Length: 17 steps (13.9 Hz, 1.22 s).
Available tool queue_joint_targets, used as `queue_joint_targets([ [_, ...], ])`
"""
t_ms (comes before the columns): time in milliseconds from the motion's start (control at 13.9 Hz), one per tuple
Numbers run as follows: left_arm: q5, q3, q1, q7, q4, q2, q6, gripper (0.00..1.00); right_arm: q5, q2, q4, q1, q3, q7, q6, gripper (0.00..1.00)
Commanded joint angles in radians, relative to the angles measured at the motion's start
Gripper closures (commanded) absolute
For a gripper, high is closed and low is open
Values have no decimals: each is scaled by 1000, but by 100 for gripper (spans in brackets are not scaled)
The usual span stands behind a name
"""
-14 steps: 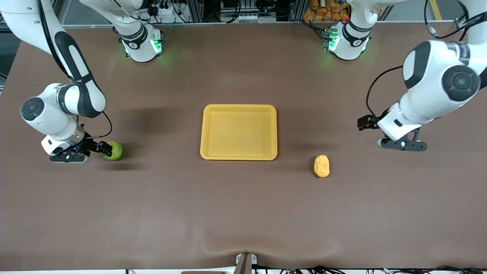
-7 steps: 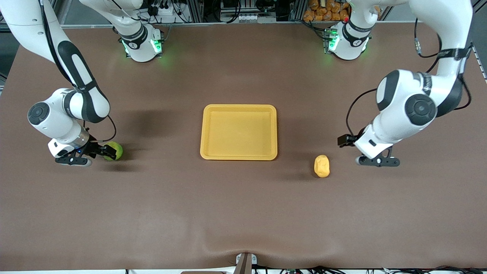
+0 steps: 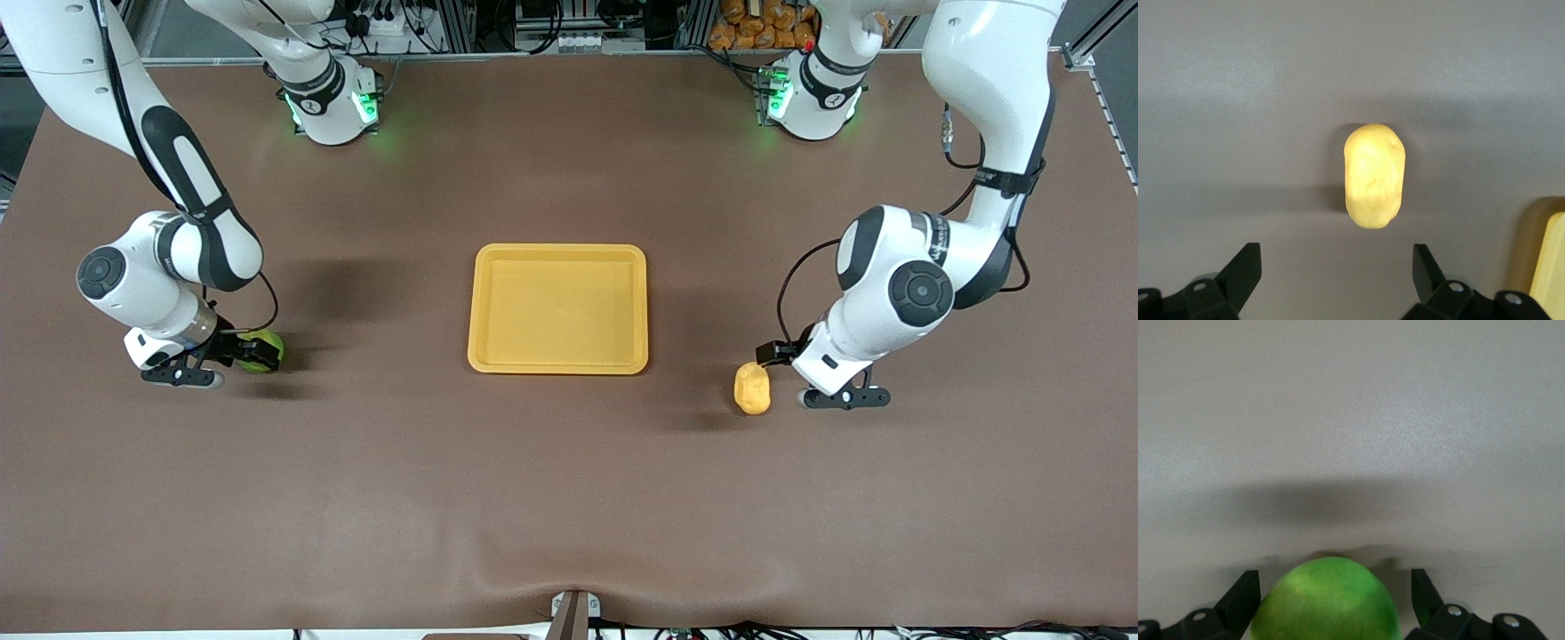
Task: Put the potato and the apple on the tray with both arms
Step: 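Close the right gripper on the apple while the left gripper lowers to the potato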
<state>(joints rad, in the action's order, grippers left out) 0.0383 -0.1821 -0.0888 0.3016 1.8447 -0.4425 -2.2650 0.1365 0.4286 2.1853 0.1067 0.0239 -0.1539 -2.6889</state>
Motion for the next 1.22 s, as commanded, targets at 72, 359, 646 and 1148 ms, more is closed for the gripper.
queue_joint_targets([
  [72,-3,1,-8,53,-1,-41,-48,3,12,1,1,8,-10,-4,52,0],
  [359,-5,0,-12,73,-1,-91,-119,6,12,-1,-2,4,-10,-4,55,37],
  [646,-5,0,-16,114,-2,-134,-198,10,12,-48,-12,-21,-12,5,151,40],
  [1148,-14,0,-39,120,-1,-173,-275,69,206,-145,-94,-212,-59,263,422,40],
])
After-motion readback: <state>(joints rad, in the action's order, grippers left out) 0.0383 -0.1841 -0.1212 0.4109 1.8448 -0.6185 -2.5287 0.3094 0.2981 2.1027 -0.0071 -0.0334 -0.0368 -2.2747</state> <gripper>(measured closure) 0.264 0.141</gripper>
